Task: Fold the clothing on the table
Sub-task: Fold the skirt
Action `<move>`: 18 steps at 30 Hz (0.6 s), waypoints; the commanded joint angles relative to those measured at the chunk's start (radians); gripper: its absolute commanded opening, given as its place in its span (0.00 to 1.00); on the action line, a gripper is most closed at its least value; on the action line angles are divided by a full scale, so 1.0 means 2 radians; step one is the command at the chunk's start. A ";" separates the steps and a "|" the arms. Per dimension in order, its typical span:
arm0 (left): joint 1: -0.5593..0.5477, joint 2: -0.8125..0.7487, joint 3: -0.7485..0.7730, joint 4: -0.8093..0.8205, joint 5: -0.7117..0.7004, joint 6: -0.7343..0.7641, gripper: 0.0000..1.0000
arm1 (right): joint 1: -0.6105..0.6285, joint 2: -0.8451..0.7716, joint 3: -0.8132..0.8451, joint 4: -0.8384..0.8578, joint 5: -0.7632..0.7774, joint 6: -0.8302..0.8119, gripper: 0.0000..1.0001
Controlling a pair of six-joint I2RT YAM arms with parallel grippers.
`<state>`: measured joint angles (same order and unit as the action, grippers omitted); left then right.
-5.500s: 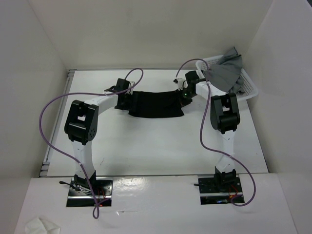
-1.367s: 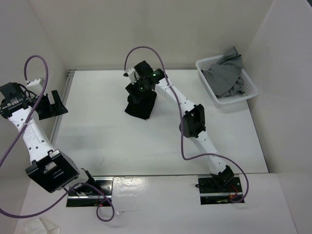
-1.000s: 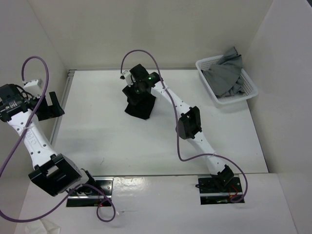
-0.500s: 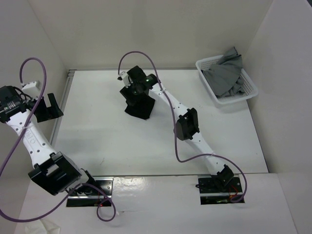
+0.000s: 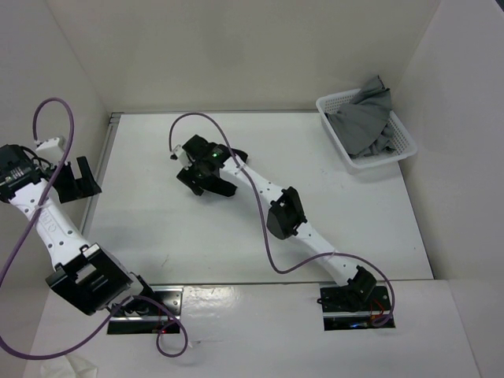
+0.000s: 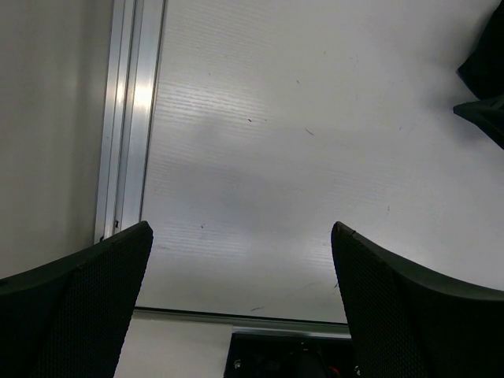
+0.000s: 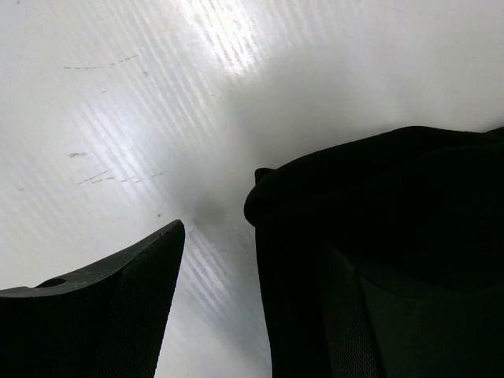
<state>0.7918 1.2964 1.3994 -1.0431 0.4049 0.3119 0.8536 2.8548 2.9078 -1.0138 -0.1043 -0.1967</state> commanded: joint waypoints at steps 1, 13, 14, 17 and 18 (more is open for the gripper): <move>0.007 -0.003 -0.001 -0.005 0.008 0.015 1.00 | 0.005 -0.001 0.014 0.011 -0.003 0.009 0.70; 0.016 0.001 0.060 -0.057 0.043 0.034 1.00 | -0.049 -0.291 -0.157 0.038 0.064 -0.006 0.78; 0.016 0.001 0.066 -0.058 0.048 0.034 1.00 | -0.058 -0.319 -0.175 0.043 0.070 -0.006 0.78; 0.016 -0.005 0.073 -0.067 0.061 0.034 1.00 | -0.096 -0.435 -0.271 0.068 0.085 -0.006 0.83; 0.016 -0.011 0.080 -0.072 0.068 0.028 1.00 | -0.117 -0.466 -0.333 0.088 0.091 -0.006 0.85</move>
<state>0.8169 1.3014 1.5112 -1.1458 0.4717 0.3454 0.6956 2.1612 2.3882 -0.9459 0.0128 -0.2035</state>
